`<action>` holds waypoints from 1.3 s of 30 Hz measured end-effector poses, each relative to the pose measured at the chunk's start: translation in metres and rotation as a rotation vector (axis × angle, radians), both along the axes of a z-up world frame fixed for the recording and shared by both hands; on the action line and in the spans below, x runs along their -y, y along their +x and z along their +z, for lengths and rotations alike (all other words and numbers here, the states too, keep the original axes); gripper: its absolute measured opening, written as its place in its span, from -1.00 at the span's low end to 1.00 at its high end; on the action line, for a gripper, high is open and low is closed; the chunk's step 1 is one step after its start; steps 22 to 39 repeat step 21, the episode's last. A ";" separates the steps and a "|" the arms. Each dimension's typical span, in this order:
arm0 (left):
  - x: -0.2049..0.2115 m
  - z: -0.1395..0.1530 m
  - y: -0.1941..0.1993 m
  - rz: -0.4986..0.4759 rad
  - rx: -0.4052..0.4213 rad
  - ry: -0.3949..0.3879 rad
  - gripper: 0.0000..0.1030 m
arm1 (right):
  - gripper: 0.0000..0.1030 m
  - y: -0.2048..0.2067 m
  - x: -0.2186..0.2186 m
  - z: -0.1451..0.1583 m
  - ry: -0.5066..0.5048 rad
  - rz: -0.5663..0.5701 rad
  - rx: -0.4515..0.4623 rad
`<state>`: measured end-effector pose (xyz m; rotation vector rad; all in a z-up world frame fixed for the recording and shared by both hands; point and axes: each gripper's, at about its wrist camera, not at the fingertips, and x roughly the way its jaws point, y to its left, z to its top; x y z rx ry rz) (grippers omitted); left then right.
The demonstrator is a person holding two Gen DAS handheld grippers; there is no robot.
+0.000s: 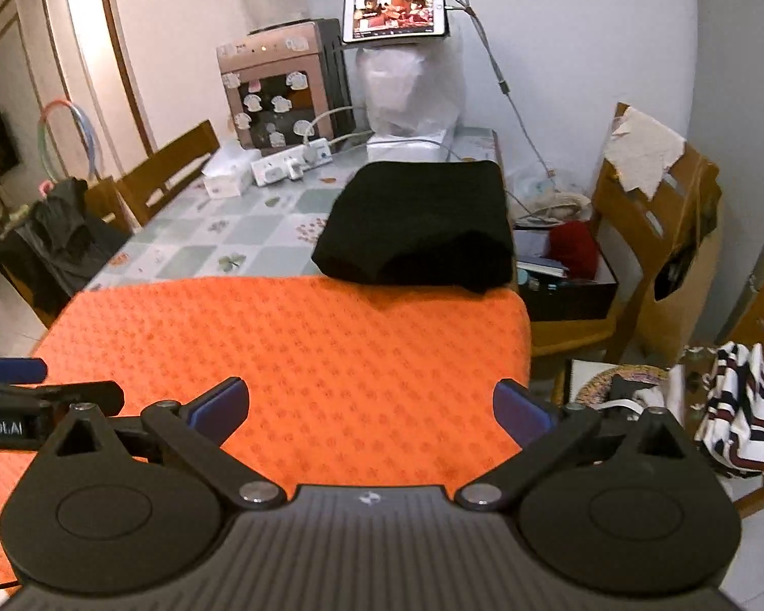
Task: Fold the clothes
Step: 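Open both grippers and withdraw them from the placed trousers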
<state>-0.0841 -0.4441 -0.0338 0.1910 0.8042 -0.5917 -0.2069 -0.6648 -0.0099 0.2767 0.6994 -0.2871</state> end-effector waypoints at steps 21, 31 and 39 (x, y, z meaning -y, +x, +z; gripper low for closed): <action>-0.008 -0.064 -0.048 0.013 0.035 0.122 1.00 | 0.99 -0.026 -0.043 -0.065 -0.079 -0.074 -0.048; -0.008 -0.064 -0.048 0.013 0.035 0.122 1.00 | 0.99 -0.026 -0.043 -0.065 -0.079 -0.074 -0.048; -0.008 -0.064 -0.048 0.013 0.035 0.122 1.00 | 0.99 -0.026 -0.043 -0.065 -0.079 -0.074 -0.048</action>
